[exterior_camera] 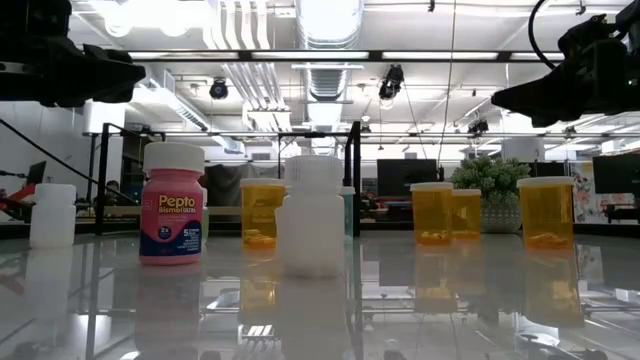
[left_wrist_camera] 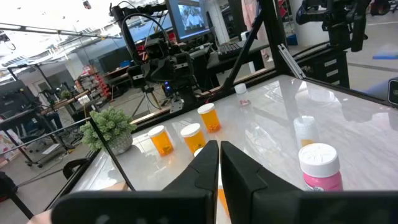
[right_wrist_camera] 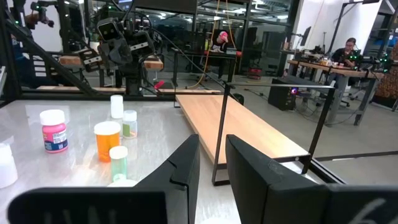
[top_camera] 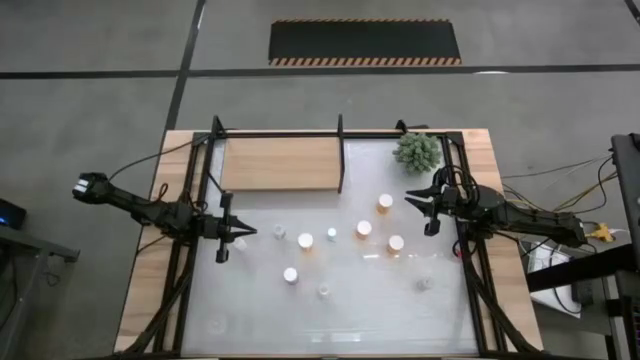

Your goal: Pick and place medicine bottles onto shelf by color

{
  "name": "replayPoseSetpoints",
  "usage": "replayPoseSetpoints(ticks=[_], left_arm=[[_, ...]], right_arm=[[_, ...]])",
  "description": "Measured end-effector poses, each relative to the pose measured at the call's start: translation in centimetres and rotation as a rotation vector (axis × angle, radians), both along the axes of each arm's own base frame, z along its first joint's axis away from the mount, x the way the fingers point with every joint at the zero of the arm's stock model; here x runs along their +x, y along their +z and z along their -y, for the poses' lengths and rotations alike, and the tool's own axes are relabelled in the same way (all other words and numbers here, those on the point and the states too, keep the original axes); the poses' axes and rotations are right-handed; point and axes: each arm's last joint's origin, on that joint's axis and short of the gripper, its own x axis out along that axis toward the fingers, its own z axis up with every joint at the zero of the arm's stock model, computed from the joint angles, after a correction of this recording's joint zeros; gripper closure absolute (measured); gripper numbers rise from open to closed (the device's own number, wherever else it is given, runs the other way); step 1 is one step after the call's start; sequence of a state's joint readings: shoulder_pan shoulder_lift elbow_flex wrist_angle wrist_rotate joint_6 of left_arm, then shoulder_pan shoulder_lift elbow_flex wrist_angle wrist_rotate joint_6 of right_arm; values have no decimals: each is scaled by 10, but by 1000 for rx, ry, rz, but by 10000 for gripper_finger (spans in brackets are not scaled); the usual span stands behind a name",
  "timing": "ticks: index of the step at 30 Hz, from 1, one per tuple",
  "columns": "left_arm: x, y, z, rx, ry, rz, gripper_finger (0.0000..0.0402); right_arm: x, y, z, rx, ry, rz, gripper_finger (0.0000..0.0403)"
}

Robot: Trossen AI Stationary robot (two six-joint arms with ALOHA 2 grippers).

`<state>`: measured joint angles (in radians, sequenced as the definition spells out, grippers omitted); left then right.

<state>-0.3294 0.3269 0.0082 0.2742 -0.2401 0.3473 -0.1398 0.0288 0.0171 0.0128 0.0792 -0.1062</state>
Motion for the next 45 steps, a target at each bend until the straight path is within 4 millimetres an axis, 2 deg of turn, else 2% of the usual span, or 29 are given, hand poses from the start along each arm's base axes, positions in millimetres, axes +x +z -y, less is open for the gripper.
replayPoseSetpoints(ticks=[23, 26, 30, 32, 39, 45], left_arm=[[0, 1, 0, 2, 0, 8, 402], [0, 8, 0, -41, -2, 76, 402], [-2, 23, 0, -245, -16, 214, 402], [-3, 32, -1, -322, -30, 296, 402], [-7, 48, -2, -398, -53, 465, 402], [-8, 63, -3, -432, -65, 579, 402]], right_arm=[[0, 0, 0, -2, 0, 2, 335], [0, 3, 0, -25, -4, 34, 335], [-2, 18, 0, 83, 4, 214, 335], [-3, 23, 0, 55, 3, 266, 335], [-5, 35, 0, -192, -39, 337, 335], [-7, 46, 1, -188, -101, 448, 335]])
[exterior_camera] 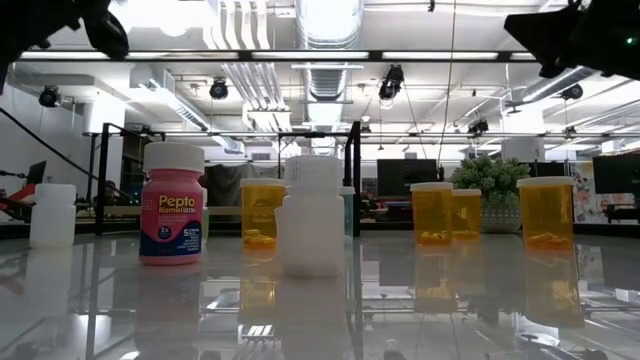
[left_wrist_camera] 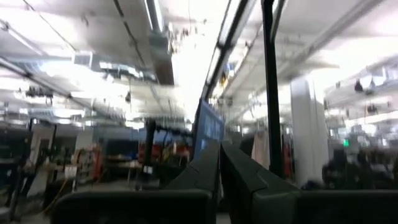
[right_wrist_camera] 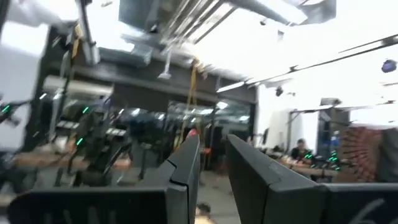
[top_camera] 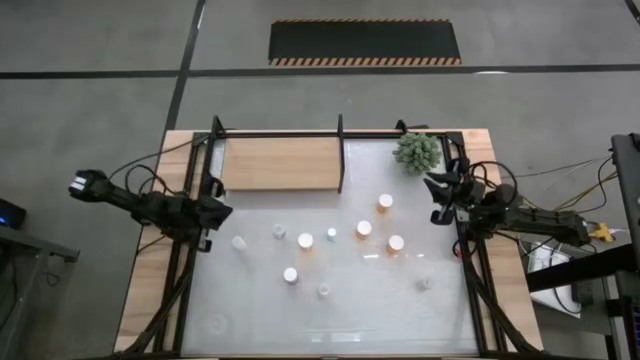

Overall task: Pick and place medicine bottles onto shelf by color
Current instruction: Put the left transparent pill bottle on the shelf

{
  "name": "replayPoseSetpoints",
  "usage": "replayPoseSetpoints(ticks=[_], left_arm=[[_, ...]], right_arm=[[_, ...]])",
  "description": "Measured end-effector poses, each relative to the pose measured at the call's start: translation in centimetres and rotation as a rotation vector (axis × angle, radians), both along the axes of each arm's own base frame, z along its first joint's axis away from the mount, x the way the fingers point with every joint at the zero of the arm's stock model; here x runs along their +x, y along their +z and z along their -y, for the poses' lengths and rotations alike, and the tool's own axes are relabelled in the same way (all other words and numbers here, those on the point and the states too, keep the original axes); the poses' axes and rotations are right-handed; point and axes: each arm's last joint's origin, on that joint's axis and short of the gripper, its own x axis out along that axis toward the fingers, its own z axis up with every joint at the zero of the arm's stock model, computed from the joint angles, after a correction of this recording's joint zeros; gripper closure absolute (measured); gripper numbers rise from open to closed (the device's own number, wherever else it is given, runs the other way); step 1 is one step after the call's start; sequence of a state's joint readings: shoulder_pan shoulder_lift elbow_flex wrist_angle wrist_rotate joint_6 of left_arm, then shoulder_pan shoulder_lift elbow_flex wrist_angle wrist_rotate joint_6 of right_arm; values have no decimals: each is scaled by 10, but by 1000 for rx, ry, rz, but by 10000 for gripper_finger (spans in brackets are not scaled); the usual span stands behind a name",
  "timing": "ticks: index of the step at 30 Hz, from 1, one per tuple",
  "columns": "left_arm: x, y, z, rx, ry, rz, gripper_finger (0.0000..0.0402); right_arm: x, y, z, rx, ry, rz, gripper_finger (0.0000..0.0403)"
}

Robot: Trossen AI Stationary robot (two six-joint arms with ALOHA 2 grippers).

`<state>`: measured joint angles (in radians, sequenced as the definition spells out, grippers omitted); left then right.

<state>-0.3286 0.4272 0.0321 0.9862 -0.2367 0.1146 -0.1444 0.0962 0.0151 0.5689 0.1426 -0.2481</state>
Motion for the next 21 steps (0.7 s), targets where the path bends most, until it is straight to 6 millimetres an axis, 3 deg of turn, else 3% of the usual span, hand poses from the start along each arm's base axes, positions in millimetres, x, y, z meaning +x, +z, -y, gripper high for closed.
replayPoseSetpoints(ticks=[6, 12, 16, 21], left_arm=[[9, 23, 3, -11, 15, 20, 402], [32, 47, 7, -69, 113, -44, 402], [55, 55, 12, -121, 153, -188, 402], [86, 49, 21, -181, 180, -523, 402]], right_arm=[[-2, 8, 1, 65, -5, 115, 335], [-1, 9, 1, 113, 26, 133, 335], [-1, 9, 1, 112, 26, 131, 335], [-1, 8, 1, 160, 55, 142, 335]])
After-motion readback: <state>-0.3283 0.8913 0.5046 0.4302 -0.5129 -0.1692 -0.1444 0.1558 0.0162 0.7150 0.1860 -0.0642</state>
